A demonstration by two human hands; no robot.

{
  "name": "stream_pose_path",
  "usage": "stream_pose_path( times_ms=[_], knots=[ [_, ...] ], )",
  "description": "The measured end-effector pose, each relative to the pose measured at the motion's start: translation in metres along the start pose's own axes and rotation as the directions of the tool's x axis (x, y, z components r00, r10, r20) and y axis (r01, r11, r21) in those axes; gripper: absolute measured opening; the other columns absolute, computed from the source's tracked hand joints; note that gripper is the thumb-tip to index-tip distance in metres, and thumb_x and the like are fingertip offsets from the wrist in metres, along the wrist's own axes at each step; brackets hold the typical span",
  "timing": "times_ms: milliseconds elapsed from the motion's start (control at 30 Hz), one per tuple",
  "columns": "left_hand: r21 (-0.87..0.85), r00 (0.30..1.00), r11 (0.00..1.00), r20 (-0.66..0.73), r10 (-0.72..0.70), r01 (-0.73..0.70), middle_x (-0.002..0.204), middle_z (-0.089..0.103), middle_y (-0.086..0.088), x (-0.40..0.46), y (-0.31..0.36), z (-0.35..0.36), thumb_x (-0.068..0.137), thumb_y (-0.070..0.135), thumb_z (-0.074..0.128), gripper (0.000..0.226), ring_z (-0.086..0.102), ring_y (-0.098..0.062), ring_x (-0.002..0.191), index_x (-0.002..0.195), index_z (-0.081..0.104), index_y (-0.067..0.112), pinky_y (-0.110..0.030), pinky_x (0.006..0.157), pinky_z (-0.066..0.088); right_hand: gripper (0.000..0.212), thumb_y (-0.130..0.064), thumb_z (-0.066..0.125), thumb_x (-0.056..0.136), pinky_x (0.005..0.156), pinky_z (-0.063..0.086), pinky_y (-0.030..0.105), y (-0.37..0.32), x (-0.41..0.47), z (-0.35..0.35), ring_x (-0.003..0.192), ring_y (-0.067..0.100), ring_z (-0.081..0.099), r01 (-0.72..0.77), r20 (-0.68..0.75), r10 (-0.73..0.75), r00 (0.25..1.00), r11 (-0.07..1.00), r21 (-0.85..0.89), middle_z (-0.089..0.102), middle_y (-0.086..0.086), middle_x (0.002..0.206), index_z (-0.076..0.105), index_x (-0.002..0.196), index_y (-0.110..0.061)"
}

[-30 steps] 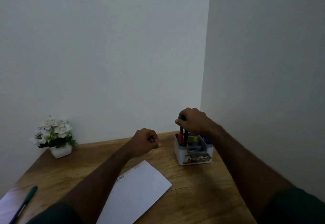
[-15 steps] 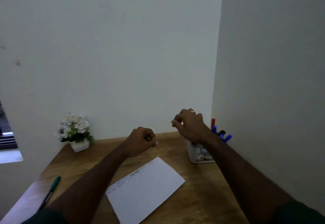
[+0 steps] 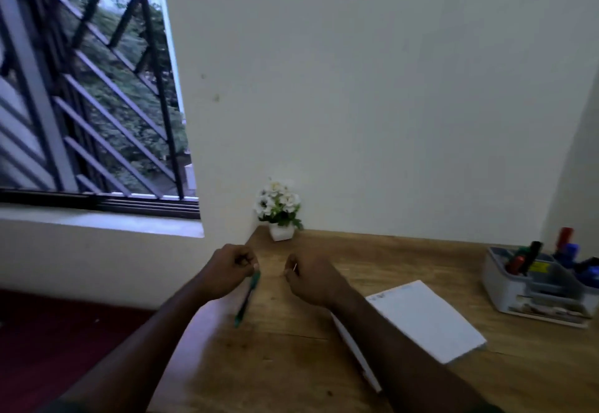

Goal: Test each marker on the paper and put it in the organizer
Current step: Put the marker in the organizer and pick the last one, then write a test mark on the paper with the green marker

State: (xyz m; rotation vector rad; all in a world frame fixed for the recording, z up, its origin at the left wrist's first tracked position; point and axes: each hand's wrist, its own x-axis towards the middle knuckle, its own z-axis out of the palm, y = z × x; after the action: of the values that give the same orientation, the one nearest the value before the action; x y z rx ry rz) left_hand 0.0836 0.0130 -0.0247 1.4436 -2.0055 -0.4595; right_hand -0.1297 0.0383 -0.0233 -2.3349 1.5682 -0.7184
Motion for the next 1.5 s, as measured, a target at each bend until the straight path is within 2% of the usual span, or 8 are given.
stream_pose_path(
  times_ms=[200,367,667,900,1067,1233,1400,1500],
  knots=[
    [-0.026,0.99,0.99,0.015,-0.139,0.14,0.079,0.069,-0.002,-0.023,-0.048,-0.017,0.086,-0.005,0.052,0.026,0.063,-0.015,0.07,0.082,0.068,0.015,-0.023,0.056,0.049,0.054,-0.059,0.06,0.086,0.074,0.043,0.033,-0.051,0.03,0.063,0.107,0.032,0.06,-0.235,0.052,0.236,0.97,0.972,-0.012,0.059,0.014,0.112,0.061,0.109,-0.01],
    [-0.113,0.987,0.981,0.014,-0.16,0.16,0.085,0.069,-0.005,-0.022,-0.046,-0.008,0.092,0.003,0.052,0.018,0.062,-0.016,0.068,0.094,0.066,0.013,-0.017,0.046,0.043,0.033,-0.022,0.067,0.086,0.078,0.052,0.035,-0.058,0.044,0.074,0.112,0.029,0.058,-0.306,0.055,0.31,0.949,0.95,-0.067,0.057,0.011,0.122,0.059,0.116,-0.011],
    [-0.415,0.994,0.907,-0.042,-0.098,0.072,0.077,0.07,-0.01,0.008,-0.017,0.027,0.1,0.015,0.05,0.02,0.06,-0.017,0.061,0.094,0.068,0.01,-0.033,0.062,0.051,0.024,-0.02,0.042,0.102,0.074,0.047,0.032,0.006,0.022,-0.009,0.09,0.02,0.06,-0.002,-0.085,-0.01,0.996,0.99,-0.138,0.066,0.005,0.113,0.057,0.12,-0.015],
    [-0.587,0.984,0.804,0.072,0.165,-0.092,0.088,0.07,-0.011,0.035,0.072,0.098,0.098,0.024,0.056,0.019,0.063,-0.01,0.065,0.111,0.066,0.015,-0.029,0.062,0.054,0.023,-0.046,0.038,0.104,0.055,0.028,0.03,0.1,-0.043,-0.057,0.074,0.014,0.053,0.019,-0.116,-0.075,0.99,0.904,-0.427,0.065,-0.007,0.094,0.054,0.104,-0.029],
    [-0.548,0.898,0.777,0.101,0.428,-0.309,0.095,0.072,0.008,0.047,0.119,0.15,0.093,0.009,0.061,0.016,0.067,-0.006,0.078,0.103,0.072,0.015,-0.028,0.066,0.054,0.036,-0.048,0.036,0.103,0.061,0.046,0.035,0.146,-0.072,-0.058,0.081,0.023,0.069,0.004,-0.2,-0.109,0.974,0.886,-0.463,0.074,-0.005,0.099,0.048,0.137,-0.043],
    [-0.565,0.918,0.777,0.082,0.387,-0.277,0.076,0.069,-0.008,0.063,0.123,0.167,0.092,0.015,0.063,0.014,0.064,-0.02,0.069,0.083,0.073,0.013,-0.041,0.062,0.051,0.038,-0.065,0.023,0.1,0.063,0.051,0.038,0.164,-0.074,-0.065,0.077,0.019,0.068,-0.093,-0.254,-0.019,0.967,0.902,-0.421,0.071,-0.007,0.086,0.048,0.115,-0.041],
    [-0.499,0.959,0.831,0.0,0.284,-0.246,0.067,0.067,-0.003,0.073,0.105,0.166,0.098,0.017,0.055,0.031,0.062,-0.016,0.064,0.069,0.065,0.014,-0.036,0.068,0.048,0.048,-0.011,0.041,0.101,0.085,0.05,0.025,0.169,-0.075,-0.077,0.102,0.003,0.063,0.062,-0.307,-0.088,0.948,0.994,-0.093,0.064,-0.014,0.125,0.046,0.137,-0.042],
    [-0.377,0.956,0.887,0.015,0.294,-0.267,0.07,0.066,0.004,0.075,0.094,0.169,0.098,0.023,0.054,0.028,0.063,-0.013,0.072,0.072,0.063,0.023,-0.031,0.069,0.046,0.045,0.008,0.042,0.087,0.073,0.046,0.017,0.175,-0.075,-0.077,0.081,-0.001,0.061,0.18,-0.506,-0.097,0.857,0.976,0.119,0.065,-0.014,0.098,0.067,0.112,-0.019]
  ],
)
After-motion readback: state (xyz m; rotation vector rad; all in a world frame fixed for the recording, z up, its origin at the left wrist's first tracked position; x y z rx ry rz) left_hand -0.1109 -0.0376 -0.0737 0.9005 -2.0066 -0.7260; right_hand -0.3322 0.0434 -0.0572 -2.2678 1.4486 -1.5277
